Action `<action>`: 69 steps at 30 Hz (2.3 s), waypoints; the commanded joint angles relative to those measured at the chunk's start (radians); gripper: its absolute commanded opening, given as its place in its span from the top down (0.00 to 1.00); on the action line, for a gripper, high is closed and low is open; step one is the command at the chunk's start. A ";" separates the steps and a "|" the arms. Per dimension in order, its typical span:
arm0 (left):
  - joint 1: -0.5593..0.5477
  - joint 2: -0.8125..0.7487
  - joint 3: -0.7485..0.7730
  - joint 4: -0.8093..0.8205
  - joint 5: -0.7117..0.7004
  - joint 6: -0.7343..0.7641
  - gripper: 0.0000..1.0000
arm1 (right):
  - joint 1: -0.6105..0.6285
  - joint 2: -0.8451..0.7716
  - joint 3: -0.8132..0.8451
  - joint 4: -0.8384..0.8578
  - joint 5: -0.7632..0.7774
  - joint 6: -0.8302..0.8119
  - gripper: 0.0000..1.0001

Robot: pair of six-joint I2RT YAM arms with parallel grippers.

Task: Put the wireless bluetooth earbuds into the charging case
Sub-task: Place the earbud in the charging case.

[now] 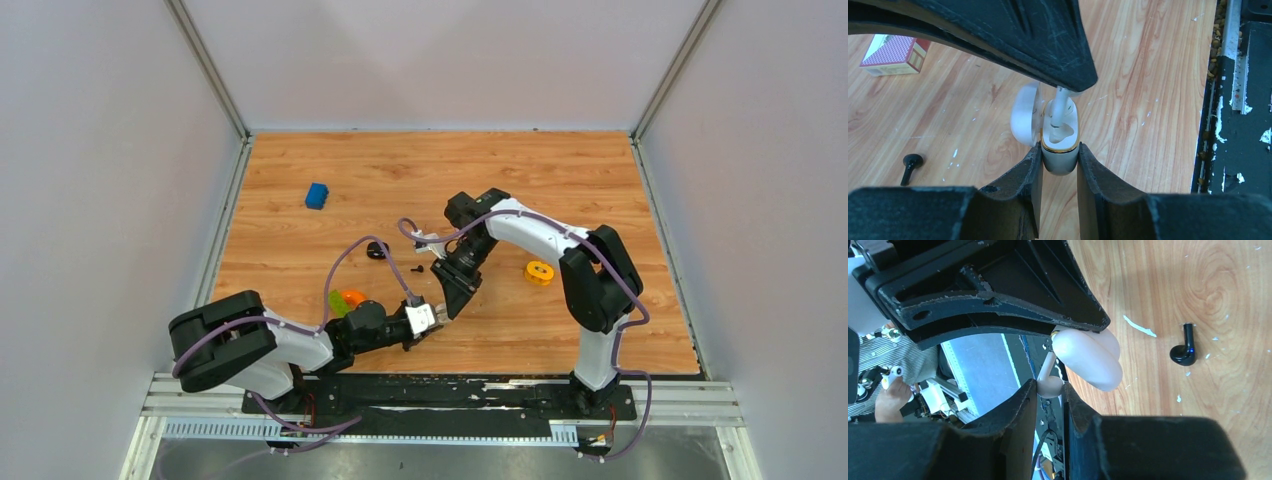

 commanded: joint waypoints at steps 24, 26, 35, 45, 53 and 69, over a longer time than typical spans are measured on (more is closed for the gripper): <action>-0.007 0.004 0.030 0.071 0.012 -0.013 1.00 | 0.050 0.016 0.056 0.018 0.069 0.010 0.82; -0.006 0.003 0.030 0.071 0.014 -0.012 1.00 | 0.051 0.015 0.056 0.019 0.073 0.013 0.82; -0.007 0.007 0.035 0.065 0.022 -0.014 1.00 | 0.051 0.015 0.062 0.018 0.093 0.013 0.82; -0.007 0.013 0.039 0.065 0.039 -0.022 1.00 | 0.055 0.023 0.072 0.022 0.087 0.015 0.82; -0.006 0.021 0.045 0.065 0.048 -0.027 1.00 | 0.068 0.041 0.082 0.017 0.087 0.012 0.82; -0.007 0.010 0.036 0.067 0.034 -0.027 1.00 | 0.074 -0.009 0.063 0.014 0.140 0.005 0.83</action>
